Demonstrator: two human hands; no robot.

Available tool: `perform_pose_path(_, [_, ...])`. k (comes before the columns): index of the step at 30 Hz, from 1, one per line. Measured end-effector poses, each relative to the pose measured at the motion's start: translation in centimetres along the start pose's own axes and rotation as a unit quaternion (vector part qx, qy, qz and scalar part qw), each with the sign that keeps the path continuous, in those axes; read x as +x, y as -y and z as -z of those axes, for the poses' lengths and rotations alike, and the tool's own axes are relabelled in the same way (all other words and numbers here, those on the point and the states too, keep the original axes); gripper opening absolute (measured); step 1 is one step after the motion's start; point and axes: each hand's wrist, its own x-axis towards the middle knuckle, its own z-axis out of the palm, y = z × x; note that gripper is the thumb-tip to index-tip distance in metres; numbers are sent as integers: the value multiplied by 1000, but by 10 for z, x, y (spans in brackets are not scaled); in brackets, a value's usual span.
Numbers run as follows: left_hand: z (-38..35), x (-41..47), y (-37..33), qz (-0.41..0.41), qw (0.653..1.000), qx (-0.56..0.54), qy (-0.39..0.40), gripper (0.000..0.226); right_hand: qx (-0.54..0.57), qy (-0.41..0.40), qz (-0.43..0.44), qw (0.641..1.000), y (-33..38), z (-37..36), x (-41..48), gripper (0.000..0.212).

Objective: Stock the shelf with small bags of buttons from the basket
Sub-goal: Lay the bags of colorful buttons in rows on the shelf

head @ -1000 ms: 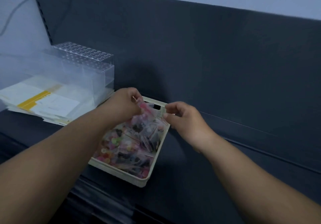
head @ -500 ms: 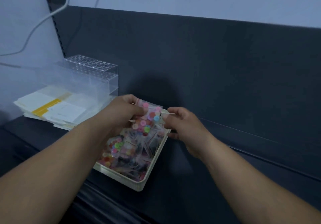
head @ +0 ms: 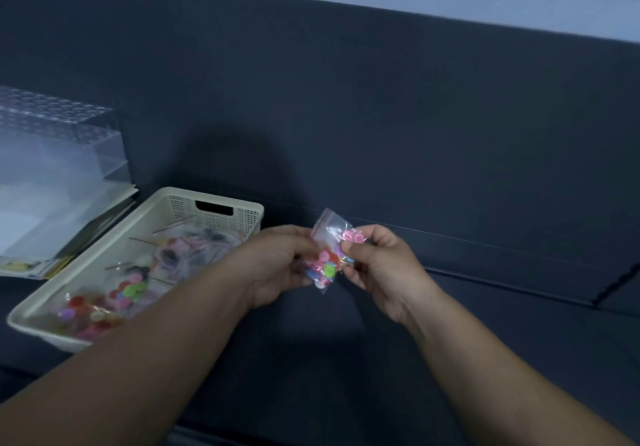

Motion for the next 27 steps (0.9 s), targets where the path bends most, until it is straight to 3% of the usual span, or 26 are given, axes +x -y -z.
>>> perform_pose_path(5, [-9, 5, 9, -10, 997, 67, -23, 25, -36, -12, -7, 999, -7, 17, -2, 10])
perform_pose_path(8, [-8, 7, 13, -17, 996, 65, -55, 25, -63, -61, -5, 996, -12, 26, 2, 8])
perform_pose_path(11, [-5, 9, 20, -14, 994, 55, -91, 24, -23, -111, -39, 993, -19, 34, 8, 10])
perform_pose_path(15, [3, 9, 25, -8, 991, 24, -130, 23, 46, -101, -109, 988, -32, 25, 19, 9])
perform_pose_path(17, [7, 8, 25, -13, 989, 15, -145, 25, -46, -92, -122, 987, -35, 21, 20, 1])
perform_pose_path(18, [10, 8, 24, -15, 988, 13, -151, 25, -175, -92, -103, 975, -37, 25, 22, 8])
perform_pose_path(19, [12, 8, 24, -16, 987, 10, -157, 25, -343, -97, -63, 932, -39, 30, 22, 14])
perform_pose_path(21, [17, 8, 24, -19, 986, 7, -167, 26, -583, -105, 53, 804, -43, 41, 20, 17])
perform_pose_path(22, [18, 8, 24, -20, 985, 5, -169, 26, -622, -91, 110, 770, -45, 45, 18, 18])
perform_pose_path(24, [18, 9, 26, -20, 986, 4, -168, 26, -634, -14, 199, 747, -53, 49, 17, 28])
perform_pose_path(27, [18, 11, 27, -19, 986, 4, -163, 24, -673, 104, 211, 701, -68, 53, 20, 45])
